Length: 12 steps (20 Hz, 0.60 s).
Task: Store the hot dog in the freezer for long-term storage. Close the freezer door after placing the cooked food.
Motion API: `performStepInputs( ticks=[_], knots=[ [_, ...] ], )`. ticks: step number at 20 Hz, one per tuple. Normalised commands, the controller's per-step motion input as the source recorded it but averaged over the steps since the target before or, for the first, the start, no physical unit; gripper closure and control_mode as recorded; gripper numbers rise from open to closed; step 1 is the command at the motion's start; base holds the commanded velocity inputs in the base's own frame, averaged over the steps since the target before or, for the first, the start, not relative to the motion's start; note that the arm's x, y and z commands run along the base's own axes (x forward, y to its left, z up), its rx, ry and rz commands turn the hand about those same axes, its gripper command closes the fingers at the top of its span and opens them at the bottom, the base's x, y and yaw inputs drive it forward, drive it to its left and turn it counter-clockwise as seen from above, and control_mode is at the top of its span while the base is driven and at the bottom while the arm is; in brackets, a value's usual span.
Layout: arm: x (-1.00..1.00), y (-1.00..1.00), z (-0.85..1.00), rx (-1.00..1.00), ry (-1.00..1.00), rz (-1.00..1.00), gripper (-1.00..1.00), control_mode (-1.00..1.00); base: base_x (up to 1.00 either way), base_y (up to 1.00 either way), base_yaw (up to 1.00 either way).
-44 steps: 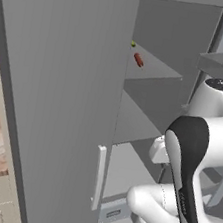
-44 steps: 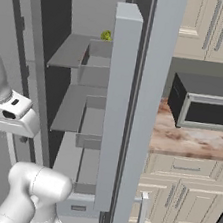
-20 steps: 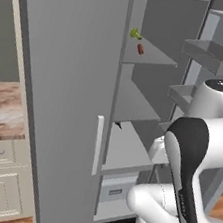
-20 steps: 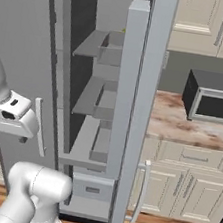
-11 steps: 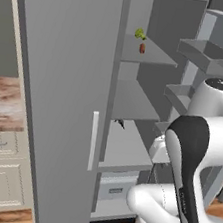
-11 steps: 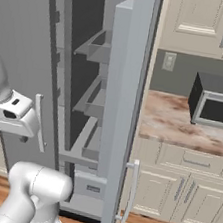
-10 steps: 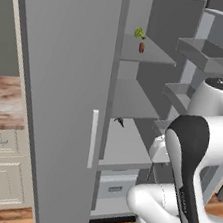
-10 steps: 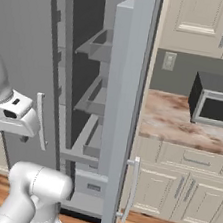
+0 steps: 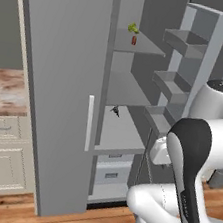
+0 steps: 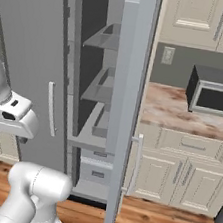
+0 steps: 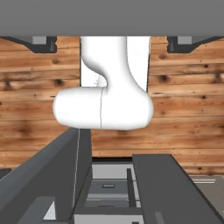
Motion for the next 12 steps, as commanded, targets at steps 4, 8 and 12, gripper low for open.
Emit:
performStepInputs(
  ticks=[4,8,12],
  knots=[
    [0.00,0.00,0.00,0.00,0.00,0.00,-1.00,1.00,-0.02,-0.11,-0.13],
    [0.00,0.00,0.00,0.00,0.00,0.00,-1.00,1.00,0.00,-0.21,-0.08],
    [0.00,0.00,0.00,0.00,0.00,0.00,-1.00,1.00,-0.06,-0.12,-0.03]
  ],
)
